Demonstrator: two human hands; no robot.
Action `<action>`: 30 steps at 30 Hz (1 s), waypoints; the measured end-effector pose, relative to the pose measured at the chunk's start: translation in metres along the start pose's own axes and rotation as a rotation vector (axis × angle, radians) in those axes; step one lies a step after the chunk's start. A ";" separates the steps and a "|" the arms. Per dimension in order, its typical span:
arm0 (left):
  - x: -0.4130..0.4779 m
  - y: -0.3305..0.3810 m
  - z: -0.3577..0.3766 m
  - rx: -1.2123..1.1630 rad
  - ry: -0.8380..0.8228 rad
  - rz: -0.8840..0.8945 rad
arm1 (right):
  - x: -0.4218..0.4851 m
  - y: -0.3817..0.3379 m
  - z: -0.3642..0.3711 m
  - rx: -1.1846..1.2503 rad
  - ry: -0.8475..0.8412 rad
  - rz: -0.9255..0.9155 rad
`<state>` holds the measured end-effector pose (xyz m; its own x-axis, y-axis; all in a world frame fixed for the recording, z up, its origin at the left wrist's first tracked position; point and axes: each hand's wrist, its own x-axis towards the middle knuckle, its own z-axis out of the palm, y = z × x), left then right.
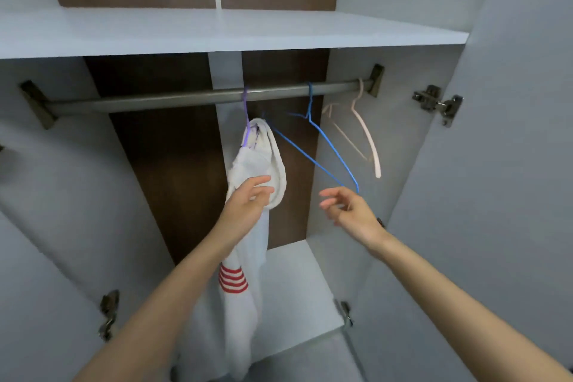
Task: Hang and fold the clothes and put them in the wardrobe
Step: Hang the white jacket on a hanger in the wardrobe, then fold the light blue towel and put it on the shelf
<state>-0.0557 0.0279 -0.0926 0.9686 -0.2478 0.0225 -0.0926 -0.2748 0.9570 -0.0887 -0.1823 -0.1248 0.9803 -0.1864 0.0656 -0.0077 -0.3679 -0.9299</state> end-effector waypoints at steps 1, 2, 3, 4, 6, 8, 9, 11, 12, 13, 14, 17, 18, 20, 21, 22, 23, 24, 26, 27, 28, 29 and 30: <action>-0.014 -0.004 0.008 0.005 -0.028 -0.006 | -0.021 0.004 -0.004 -0.003 0.025 0.019; -0.029 -0.007 0.017 0.010 -0.057 -0.013 | -0.043 0.009 -0.009 -0.009 0.050 0.038; -0.044 -0.011 0.026 0.015 -0.091 -0.016 | -0.066 0.014 -0.014 -0.012 0.078 0.062; -0.059 -0.013 0.036 0.019 -0.127 -0.017 | -0.090 0.019 -0.020 -0.011 0.104 0.094; -0.089 -0.012 0.056 0.017 -0.195 -0.018 | -0.140 0.028 -0.035 -0.004 0.152 0.169; -0.119 -0.007 0.080 0.017 -0.282 -0.013 | -0.189 0.034 -0.053 -0.013 0.203 0.233; -0.133 -0.003 0.094 0.023 -0.336 -0.008 | -0.214 0.038 -0.063 -0.016 0.236 0.262; -0.161 0.006 0.124 0.045 -0.441 0.011 | -0.263 0.045 -0.082 -0.003 0.316 0.311; -0.175 0.011 0.140 0.056 -0.493 0.026 | -0.287 0.049 -0.092 0.006 0.360 0.334; -0.189 0.016 0.156 0.063 -0.543 0.043 | -0.311 0.054 -0.101 0.009 0.406 0.352; -0.204 0.021 0.172 0.071 -0.591 0.061 | -0.334 0.059 -0.111 0.008 0.453 0.370; -0.245 0.034 0.223 0.105 -0.713 0.121 | -0.403 0.073 -0.139 -0.011 0.571 0.419; -0.262 0.038 0.242 0.113 -0.754 0.143 | -0.429 0.077 -0.150 -0.017 0.612 0.435; -0.297 0.047 0.280 0.128 -0.824 0.174 | -0.481 0.086 -0.170 -0.030 0.693 0.455; -0.315 0.052 0.298 0.130 -0.859 0.184 | -0.507 0.091 -0.180 -0.029 0.740 0.472; -0.335 0.056 0.317 0.128 -0.892 0.195 | -0.534 0.095 -0.189 -0.017 0.785 0.496; -0.355 0.060 0.335 0.123 -0.923 0.205 | -0.561 0.100 -0.197 0.004 0.824 0.519; -0.376 0.063 0.354 0.116 -0.951 0.213 | -0.588 0.104 -0.205 0.022 0.851 0.539; -0.417 0.069 0.391 0.105 -0.993 0.218 | -0.642 0.111 -0.221 0.024 0.875 0.589; -0.438 0.071 0.409 0.102 -1.010 0.213 | -0.669 0.116 -0.228 0.012 0.878 0.622; -0.459 0.071 0.427 0.097 -1.030 0.204 | -0.695 0.119 -0.235 0.003 0.880 0.652; -0.479 0.072 0.444 0.090 -1.055 0.199 | -0.721 0.123 -0.242 0.001 0.889 0.673; -0.497 0.073 0.461 0.087 -1.082 0.195 | -0.745 0.127 -0.249 0.002 0.905 0.689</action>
<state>-0.6506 -0.2975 -0.1677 0.2259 -0.9648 -0.1349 -0.2792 -0.1968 0.9399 -0.8694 -0.3172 -0.2017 0.2648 -0.9382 -0.2228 -0.4887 0.0686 -0.8698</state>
